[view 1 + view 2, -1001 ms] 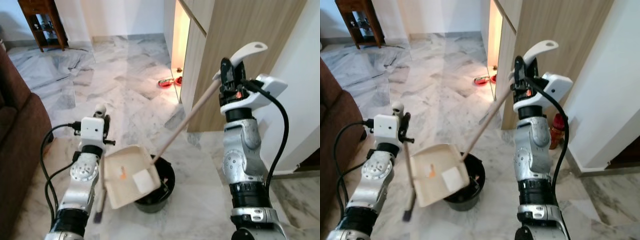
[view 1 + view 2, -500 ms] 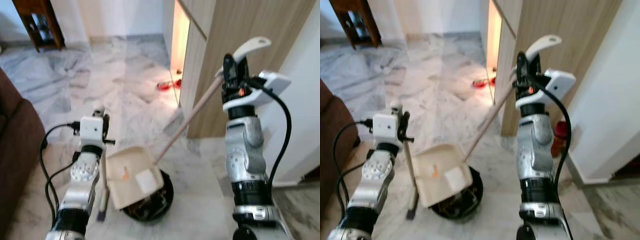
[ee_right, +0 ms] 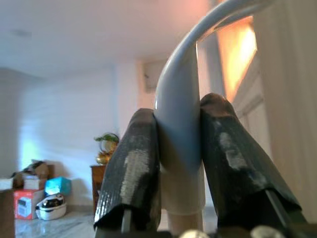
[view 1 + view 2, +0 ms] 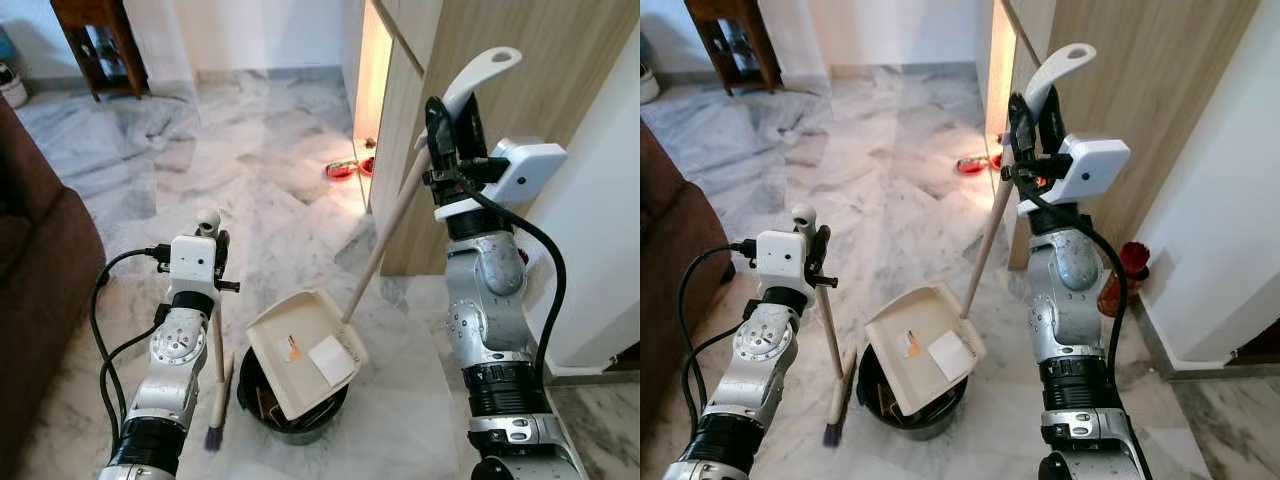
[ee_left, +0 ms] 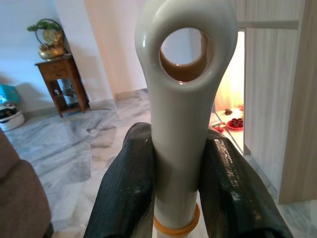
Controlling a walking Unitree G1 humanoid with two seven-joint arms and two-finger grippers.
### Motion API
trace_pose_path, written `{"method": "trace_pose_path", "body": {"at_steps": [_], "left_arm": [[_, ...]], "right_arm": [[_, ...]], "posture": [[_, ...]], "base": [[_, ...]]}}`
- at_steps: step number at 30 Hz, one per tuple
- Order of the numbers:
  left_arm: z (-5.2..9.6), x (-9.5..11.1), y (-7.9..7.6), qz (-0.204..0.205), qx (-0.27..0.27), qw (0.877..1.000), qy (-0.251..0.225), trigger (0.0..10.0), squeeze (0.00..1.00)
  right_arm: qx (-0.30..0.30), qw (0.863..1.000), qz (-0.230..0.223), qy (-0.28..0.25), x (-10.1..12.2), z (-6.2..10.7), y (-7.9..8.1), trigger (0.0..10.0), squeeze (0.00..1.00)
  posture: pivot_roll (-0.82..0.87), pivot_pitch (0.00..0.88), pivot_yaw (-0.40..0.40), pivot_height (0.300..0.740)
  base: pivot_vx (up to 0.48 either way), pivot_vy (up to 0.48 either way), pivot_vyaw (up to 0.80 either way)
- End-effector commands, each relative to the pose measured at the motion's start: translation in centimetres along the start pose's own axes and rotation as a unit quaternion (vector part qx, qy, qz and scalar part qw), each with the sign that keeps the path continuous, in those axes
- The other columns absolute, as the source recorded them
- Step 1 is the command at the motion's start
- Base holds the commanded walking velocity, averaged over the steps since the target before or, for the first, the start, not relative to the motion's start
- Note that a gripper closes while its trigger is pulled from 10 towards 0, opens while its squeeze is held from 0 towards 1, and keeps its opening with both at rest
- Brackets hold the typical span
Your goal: Sweep floor
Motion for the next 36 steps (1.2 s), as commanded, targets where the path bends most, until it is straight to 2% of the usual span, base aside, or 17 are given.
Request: {"method": "trace_pose_path", "body": {"at_steps": [1,4,6,7,9,15,17,19,23,30,33,34,36], "left_arm": [[-0.3,1.4,0.3,-0.003,0.003,0.999,-0.031,10.0,0.0],[-0.3,1.4,0.3,-0.003,0.001,0.999,-0.033,10.0,0.0],[-0.3,1.4,0.3,-0.003,0.001,0.999,-0.033,10.0,0.0],[-0.4,1.5,0.2,-0.003,0.0,0.999,-0.033,10.0,0.0],[-0.4,1.5,0.2,-0.003,-0.002,0.999,-0.033,10.0,0.0],[-0.4,1.5,0.3,-0.005,-0.004,0.999,-0.034,10.0,0.0],[-0.5,1.5,0.3,-0.007,-0.004,0.999,-0.034,10.0,0.0],[-0.5,1.5,0.3,-0.008,-0.005,0.999,-0.034,10.0,0.0],[-0.4,1.5,0.3,-0.009,-0.005,0.999,-0.033,10.0,0.0],[-0.5,1.6,0.4,-0.01,-0.004,0.999,-0.032,10.0,0.0],[-0.6,1.6,0.5,-0.011,-0.003,0.999,-0.033,10.0,0.0],[-0.6,1.6,0.6,-0.011,-0.003,0.999,-0.032,10.0,0.0],[-0.6,1.6,0.6,-0.011,-0.003,0.999,-0.032,10.0,0.0]], "right_arm": [[0.04,0.996,0.032,-0.071,3.1,-1.2,1.5,10.0,0.0],[0.057,0.994,0.026,-0.094,3.9,-1.3,2.6,10.0,0.0],[0.058,0.993,0.024,-0.096,3.9,-1.3,2.7,10.0,0.0],[0.073,0.989,0.056,-0.112,4.4,-1.3,3.1,10.0,0.0],[0.08,0.987,0.061,-0.129,4.9,-1.2,3.6,10.0,0.0],[0.088,0.983,0.039,-0.157,6.3,-1.3,4.2,10.0,0.0],[0.102,0.976,0.074,-0.18,7.1,-1.2,4.6,10.0,0.0],[0.115,0.971,0.086,-0.19,7.5,-1.0,5.0,10.0,0.0],[0.12,0.971,0.065,-0.195,7.9,-1.1,5.4,10.0,0.0],[0.126,0.969,0.065,-0.203,8.2,-0.9,5.4,10.0,0.0],[0.116,0.973,0.038,-0.198,8.3,-0.9,5.2,10.0,0.0],[0.088,0.977,-0.015,-0.191,8.3,-1.1,4.4,10.0,0.0],[0.079,0.978,-0.029,-0.189,8.3,-1.1,3.9,10.0,0.0]], "posture": [[0.07,0.03,0.038,0.74],[0.07,0.024,0.04,0.74],[0.07,0.024,0.04,0.74],[0.07,0.024,0.04,0.74],[0.08,0.017,0.043,0.74],[0.08,0.01,0.044,0.74],[0.09,0.016,0.042,0.74],[0.09,0.019,0.044,0.74],[0.09,0.022,0.044,0.74],[0.1,0.033,0.042,0.74],[0.1,0.033,0.043,0.74],[0.11,0.034,0.041,0.74],[0.11,0.035,0.042,0.74]], "base": [[0.0,0.0,0.0],[0.0,0.0,0.0],[0.0,0.0,0.0],[0.0,0.0,0.0],[0.0,0.0,0.0],[0.0,0.0,0.0],[0.0,0.0,0.0],[0.0,0.0,0.0],[0.0,0.0,0.0],[0.0,0.0,0.0],[0.0,0.0,0.0],[0.0,0.0,0.0],[0.0,0.0,0.0]]}}
Point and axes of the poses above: a point about 5 cm out from each wrist's last joint towards the gripper, its own z axis pointing back from the gripper into the wrist, its own x axis along the axis of the wrist's last joint, y = z × x, the point moved 3 cm from there along -z, pointing out of the wrist towards the gripper, and after that the axes turned 1 degree about -z, right-handed, at the moved point
